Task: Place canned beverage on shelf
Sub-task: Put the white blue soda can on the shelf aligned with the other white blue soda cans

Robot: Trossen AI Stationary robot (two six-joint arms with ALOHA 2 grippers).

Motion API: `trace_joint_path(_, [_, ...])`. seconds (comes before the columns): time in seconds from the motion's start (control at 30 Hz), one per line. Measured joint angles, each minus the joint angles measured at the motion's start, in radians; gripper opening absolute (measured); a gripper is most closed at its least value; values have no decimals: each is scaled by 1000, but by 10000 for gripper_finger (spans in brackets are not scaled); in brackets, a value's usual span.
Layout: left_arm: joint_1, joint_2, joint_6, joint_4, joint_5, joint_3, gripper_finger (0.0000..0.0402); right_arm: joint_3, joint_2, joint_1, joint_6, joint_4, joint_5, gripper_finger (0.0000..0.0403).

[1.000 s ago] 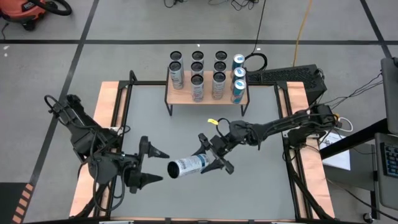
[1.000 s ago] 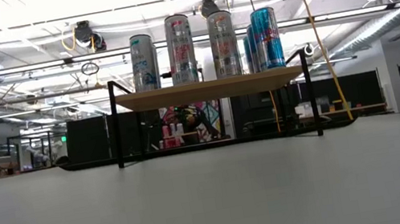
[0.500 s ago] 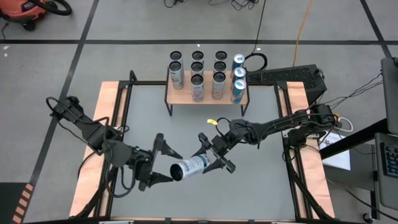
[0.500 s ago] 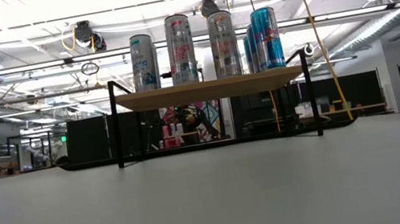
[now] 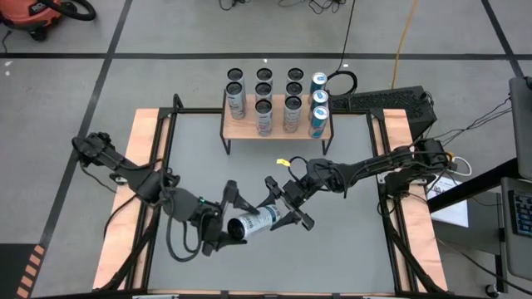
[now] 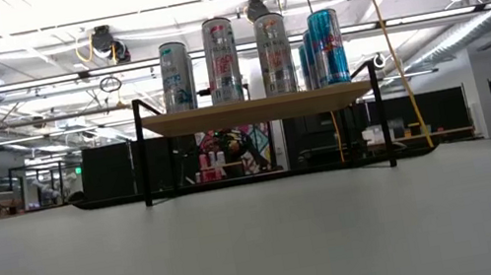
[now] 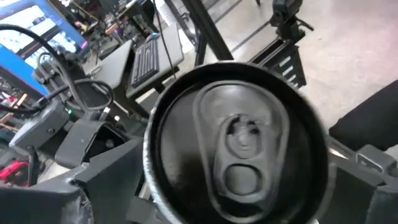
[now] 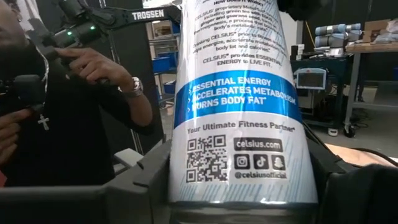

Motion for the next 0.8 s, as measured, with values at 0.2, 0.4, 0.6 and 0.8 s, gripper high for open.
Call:
trace_joint_path(0.2, [1, 1, -2, 1, -9, 0, 326, 0, 0, 0, -7, -1, 0, 197])
trace_joint_path(0.4, [1, 0, 0, -4, -15, 0, 249, 0, 1, 0, -34, -12, 6, 197])
trace_joint_path(0.6, [1, 0, 1, -18, -14, 0, 245, 0, 1, 0, -52, -31, 24, 198])
trace_joint_path(0.8, [1, 0, -6, -34, -14, 0, 251, 0, 1, 0, -53, -35, 23, 220])
